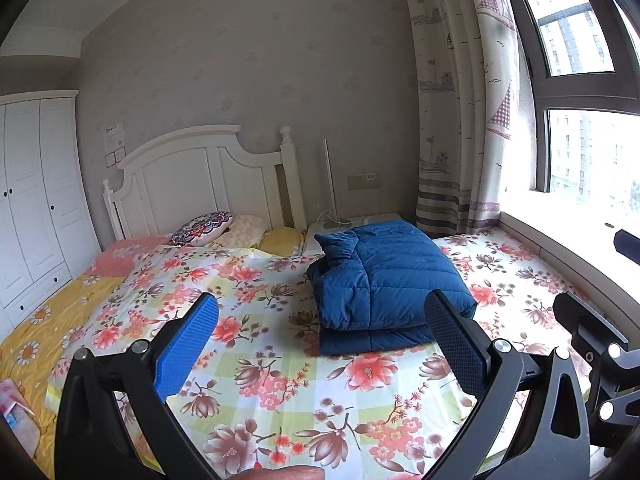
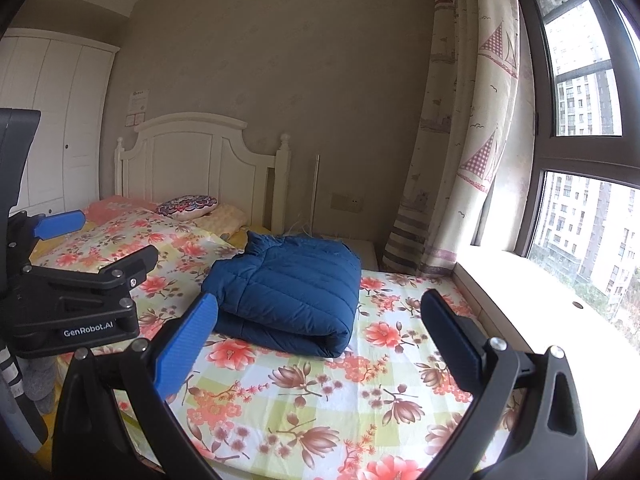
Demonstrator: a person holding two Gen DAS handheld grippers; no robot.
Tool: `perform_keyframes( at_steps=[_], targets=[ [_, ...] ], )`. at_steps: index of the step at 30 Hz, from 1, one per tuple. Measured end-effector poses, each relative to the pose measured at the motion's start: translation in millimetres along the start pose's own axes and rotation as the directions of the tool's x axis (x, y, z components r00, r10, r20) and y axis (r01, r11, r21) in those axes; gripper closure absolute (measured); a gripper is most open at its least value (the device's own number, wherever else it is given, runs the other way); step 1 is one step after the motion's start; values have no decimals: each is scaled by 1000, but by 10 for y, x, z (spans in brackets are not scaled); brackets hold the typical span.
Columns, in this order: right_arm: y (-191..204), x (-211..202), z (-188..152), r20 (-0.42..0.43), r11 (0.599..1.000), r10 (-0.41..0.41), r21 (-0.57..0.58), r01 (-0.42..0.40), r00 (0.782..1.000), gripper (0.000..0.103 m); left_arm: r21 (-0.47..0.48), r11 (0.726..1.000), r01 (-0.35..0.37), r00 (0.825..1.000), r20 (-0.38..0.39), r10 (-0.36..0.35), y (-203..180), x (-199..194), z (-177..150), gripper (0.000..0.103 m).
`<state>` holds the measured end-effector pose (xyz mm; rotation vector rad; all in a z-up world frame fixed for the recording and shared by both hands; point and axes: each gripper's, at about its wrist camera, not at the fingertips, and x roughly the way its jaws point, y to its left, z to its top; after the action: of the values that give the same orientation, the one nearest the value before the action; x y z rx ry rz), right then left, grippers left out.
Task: Fold large clothes
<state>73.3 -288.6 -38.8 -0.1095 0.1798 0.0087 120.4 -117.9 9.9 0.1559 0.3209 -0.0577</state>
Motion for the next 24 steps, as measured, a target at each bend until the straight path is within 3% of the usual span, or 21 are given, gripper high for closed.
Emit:
perform_keyframes(
  at_steps=[11, 18, 20, 22, 24],
  targets=[
    [-84, 384, 54, -36, 999, 16, 32, -15, 999, 2, 19, 1000, -2, 999, -48, 3, -12, 468, 37, 4],
    [-99, 723, 105, -73, 998, 35, 46, -31, 997, 2, -6, 998, 64, 994, -88, -64, -23, 868, 94, 4],
    [-97, 841, 112, -90, 998, 41, 45, -37, 995, 2, -35, 995, 95, 989, -114, -98, 2, 1037, 83, 4],
    [-115, 1002, 101, -109, 998, 50, 47, -45, 993, 2, -67, 989, 131, 971, -194, -142, 117, 1394, 71, 4],
    [-212, 1169, 65, -125, 997, 55, 63, -47, 991, 2, -67, 991, 118, 952, -277, -132, 352, 1791, 60, 4]
  ],
)
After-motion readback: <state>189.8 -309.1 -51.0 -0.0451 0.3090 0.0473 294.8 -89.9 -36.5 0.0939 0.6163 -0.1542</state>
